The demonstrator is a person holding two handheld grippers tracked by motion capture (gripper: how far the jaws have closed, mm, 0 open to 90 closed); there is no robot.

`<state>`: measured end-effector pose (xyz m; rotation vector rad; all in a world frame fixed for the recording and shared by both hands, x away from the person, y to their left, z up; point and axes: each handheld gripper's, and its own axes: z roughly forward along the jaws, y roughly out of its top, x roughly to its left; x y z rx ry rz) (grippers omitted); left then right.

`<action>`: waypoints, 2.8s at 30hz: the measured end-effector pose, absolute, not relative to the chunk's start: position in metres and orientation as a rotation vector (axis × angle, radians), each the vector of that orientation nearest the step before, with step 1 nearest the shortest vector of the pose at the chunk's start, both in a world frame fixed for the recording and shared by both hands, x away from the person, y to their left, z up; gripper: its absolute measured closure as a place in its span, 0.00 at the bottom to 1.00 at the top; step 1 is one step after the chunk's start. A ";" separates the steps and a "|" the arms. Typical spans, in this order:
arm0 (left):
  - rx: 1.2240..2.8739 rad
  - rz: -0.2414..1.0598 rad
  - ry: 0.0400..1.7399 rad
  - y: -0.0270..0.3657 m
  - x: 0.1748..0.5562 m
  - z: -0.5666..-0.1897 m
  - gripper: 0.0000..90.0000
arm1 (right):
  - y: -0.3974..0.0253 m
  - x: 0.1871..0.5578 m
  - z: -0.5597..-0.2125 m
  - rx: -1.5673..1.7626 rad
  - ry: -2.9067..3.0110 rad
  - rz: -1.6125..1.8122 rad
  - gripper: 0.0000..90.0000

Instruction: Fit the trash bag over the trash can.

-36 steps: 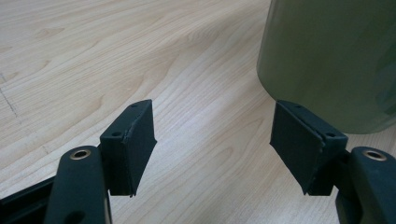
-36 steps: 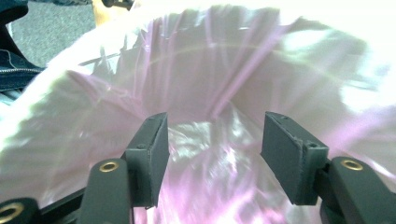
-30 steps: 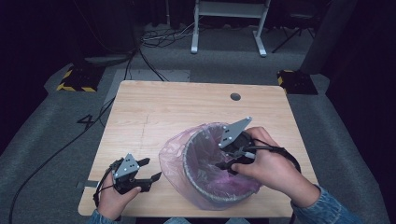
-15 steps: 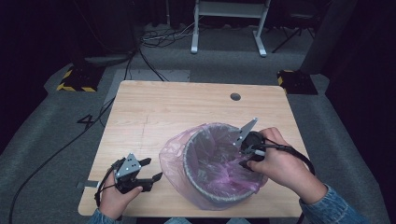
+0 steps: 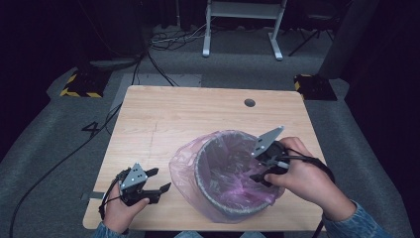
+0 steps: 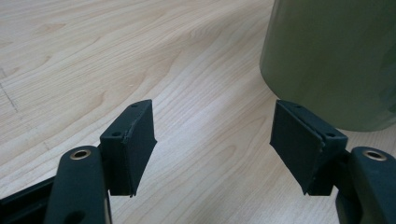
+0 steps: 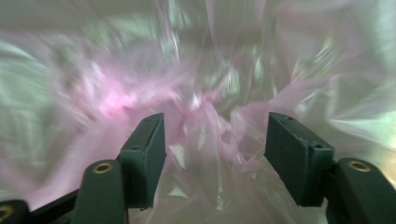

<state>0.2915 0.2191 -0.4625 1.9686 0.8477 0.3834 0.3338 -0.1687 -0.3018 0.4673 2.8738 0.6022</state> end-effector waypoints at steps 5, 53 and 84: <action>1.975 0.398 0.863 0.223 0.290 -0.463 0.34 | -0.195 0.321 -0.282 0.490 2.765 0.830 0.38; 2.162 0.528 1.111 0.271 0.284 -0.467 0.29 | -0.376 0.337 -0.404 1.153 2.339 0.837 0.30; 2.145 0.530 1.139 0.286 0.286 -0.488 0.26 | -0.396 0.308 -0.484 1.319 2.229 0.866 0.22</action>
